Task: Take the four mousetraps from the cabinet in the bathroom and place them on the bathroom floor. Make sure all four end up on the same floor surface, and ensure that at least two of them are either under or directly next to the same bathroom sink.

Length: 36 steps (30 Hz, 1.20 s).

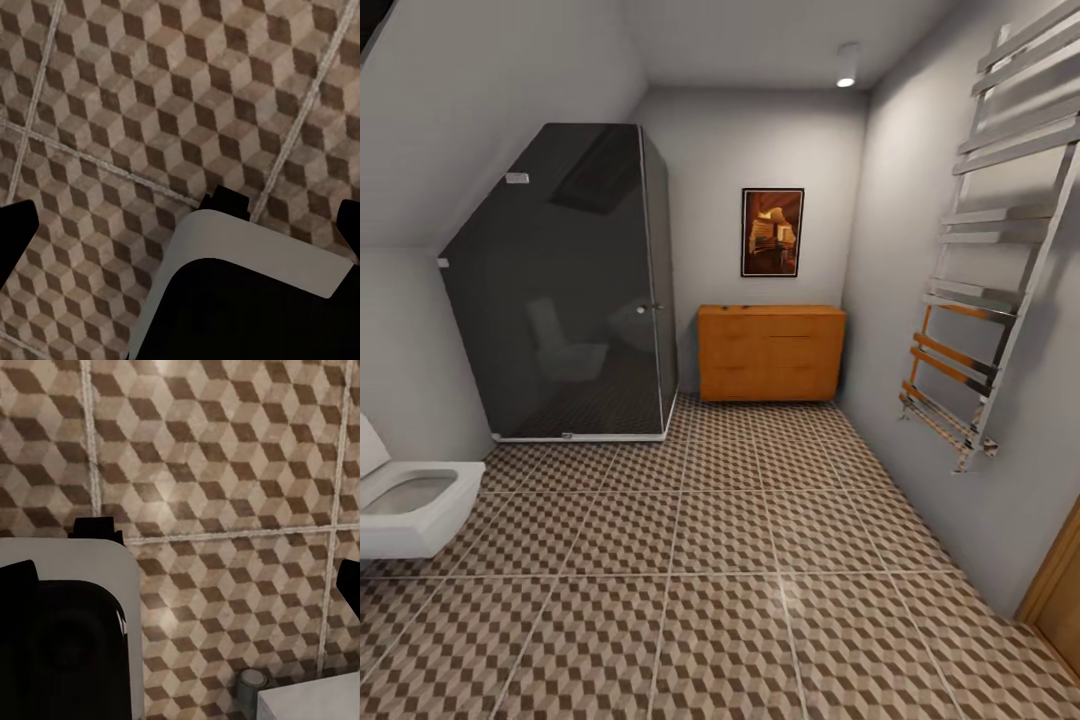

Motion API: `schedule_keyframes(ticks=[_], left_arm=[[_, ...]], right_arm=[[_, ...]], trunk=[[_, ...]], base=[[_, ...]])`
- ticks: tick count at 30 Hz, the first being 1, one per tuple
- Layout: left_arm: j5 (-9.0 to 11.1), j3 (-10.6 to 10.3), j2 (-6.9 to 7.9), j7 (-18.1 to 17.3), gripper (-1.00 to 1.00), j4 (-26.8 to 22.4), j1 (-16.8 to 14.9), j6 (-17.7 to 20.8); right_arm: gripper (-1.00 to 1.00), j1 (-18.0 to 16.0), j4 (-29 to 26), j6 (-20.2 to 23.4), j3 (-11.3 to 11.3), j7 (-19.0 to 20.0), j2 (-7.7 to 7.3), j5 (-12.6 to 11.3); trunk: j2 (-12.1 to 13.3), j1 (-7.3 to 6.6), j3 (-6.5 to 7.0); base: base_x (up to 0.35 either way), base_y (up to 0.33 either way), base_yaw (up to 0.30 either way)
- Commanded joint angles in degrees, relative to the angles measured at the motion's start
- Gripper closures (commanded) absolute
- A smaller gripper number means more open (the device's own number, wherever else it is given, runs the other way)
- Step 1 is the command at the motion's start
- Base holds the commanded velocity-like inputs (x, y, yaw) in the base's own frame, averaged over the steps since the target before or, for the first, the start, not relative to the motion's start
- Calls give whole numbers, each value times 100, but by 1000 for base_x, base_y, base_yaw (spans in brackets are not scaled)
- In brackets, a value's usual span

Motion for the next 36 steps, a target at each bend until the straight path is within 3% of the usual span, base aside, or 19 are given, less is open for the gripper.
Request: schedule_keyframes(ticks=[1,36], left_arm=[[43,-27,-2,15,-100,3,-4,-20],[63,17,-48,15,-100,3,-4,-9]], right_arm=[[-100,-8,19,-31,33,-13,2,-10],[-100,-9,19,-29,33,-10,12,-10]], trunk=[[-4,0,-6],[-4,0,-6]], base=[[0,0,46],[0,0,6]])
